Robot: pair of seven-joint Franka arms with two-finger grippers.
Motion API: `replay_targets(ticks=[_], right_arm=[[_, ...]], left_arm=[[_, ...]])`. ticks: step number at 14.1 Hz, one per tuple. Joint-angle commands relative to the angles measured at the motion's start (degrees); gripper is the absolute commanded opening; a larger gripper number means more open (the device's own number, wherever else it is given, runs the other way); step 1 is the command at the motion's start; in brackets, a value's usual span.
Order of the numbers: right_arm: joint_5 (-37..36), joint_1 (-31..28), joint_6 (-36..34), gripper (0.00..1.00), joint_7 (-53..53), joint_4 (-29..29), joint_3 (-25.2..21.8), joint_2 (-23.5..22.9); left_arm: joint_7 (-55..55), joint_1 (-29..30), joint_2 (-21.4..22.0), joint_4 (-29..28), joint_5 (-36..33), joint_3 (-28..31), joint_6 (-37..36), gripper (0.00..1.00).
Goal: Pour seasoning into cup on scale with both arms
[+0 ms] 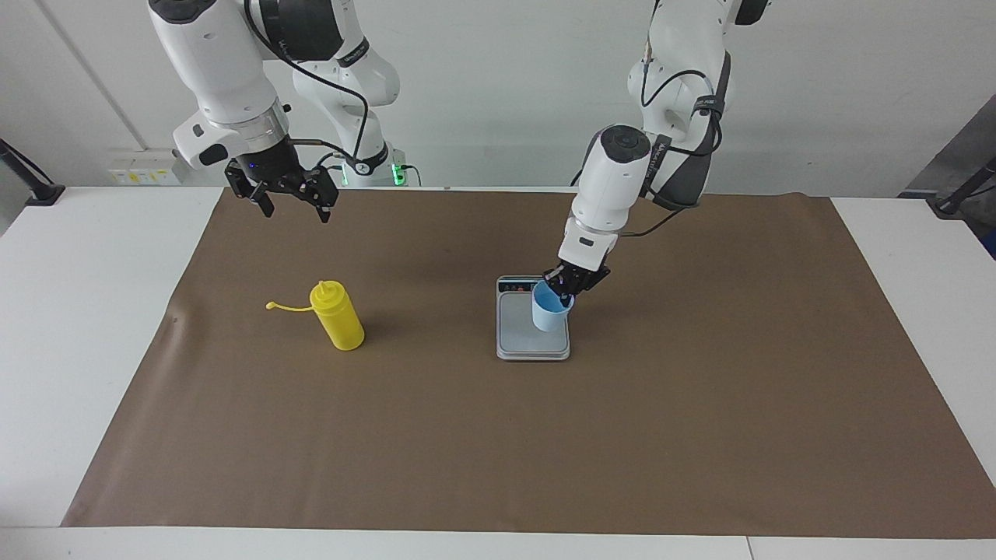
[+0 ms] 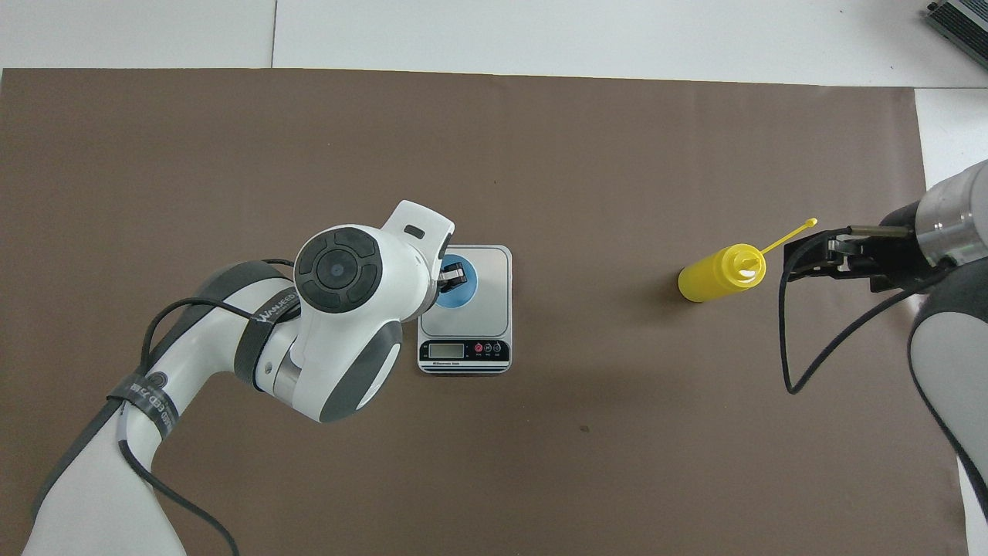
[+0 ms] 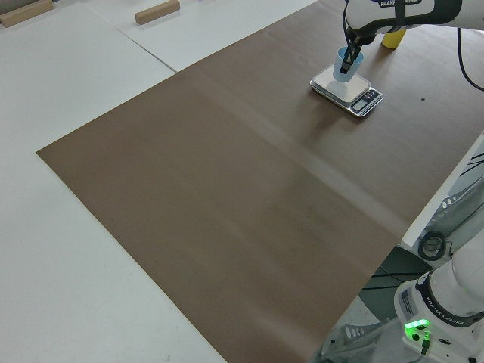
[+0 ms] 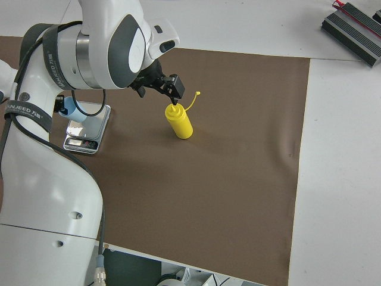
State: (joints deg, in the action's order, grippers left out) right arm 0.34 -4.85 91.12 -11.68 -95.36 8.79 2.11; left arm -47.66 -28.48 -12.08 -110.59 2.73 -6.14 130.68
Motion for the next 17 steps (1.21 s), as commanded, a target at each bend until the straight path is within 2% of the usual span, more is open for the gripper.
replay_targets(ticks=[1,4,5,6,7,8,10,12,15,17], right_arm=[[0.9,-0.4,1.2,1.0,0.8,-1.6,0.3,1.5],[0.9,-0.3,1.0,1.0,1.2,-1.5,0.3,1.5],[0.9,-0.2,1.1,1.0,1.2,-1.5,0.3,1.5],[0.9,-0.2,1.1,1.0,0.9,-1.5,0.3,1.5],[0.9,-0.2,1.1,1.0,0.8,-1.5,0.3,1.5],[0.9,-0.2,1.1,1.0,0.8,-1.6,0.3,1.5],[0.9,-0.2,1.2,1.0,0.8,-1.6,0.3,1.5],[0.9,-0.2,1.2,1.0,0.8,-1.6,0.3,1.5],[1.0,-0.2,1.4,1.0,1.6,-1.8,0.3,1.5],[1.3,-0.4,2.1,1.0,7.9,-2.8,0.3,1.8]], left_arm=[[-0.7,-1.5,-0.1,-0.9,0.2,1.1,2.0,0.0],[-1.0,-1.8,-1.0,-0.9,0.2,1.1,2.7,0.0],[-0.9,-1.8,-1.1,-0.9,0.2,1.1,2.7,0.12],[-0.9,-1.8,-1.1,-0.9,0.2,1.1,2.8,0.39],[-0.8,-1.8,-1.2,-0.9,0.2,1.1,2.8,0.81],[-0.7,-1.8,-1.2,-0.7,0.2,1.1,2.7,1.0],[-0.6,-1.1,-0.5,-0.1,0.2,1.3,0.8,1.0],[1.2,2.1,2.1,1.6,0.2,1.7,-5.1,1.0],[11.2,7.8,4.3,4.4,0.2,1.7,-13.4,1.0],[18.0,10.7,5.4,5.1,0.3,1.7,-17.4,1.0]])
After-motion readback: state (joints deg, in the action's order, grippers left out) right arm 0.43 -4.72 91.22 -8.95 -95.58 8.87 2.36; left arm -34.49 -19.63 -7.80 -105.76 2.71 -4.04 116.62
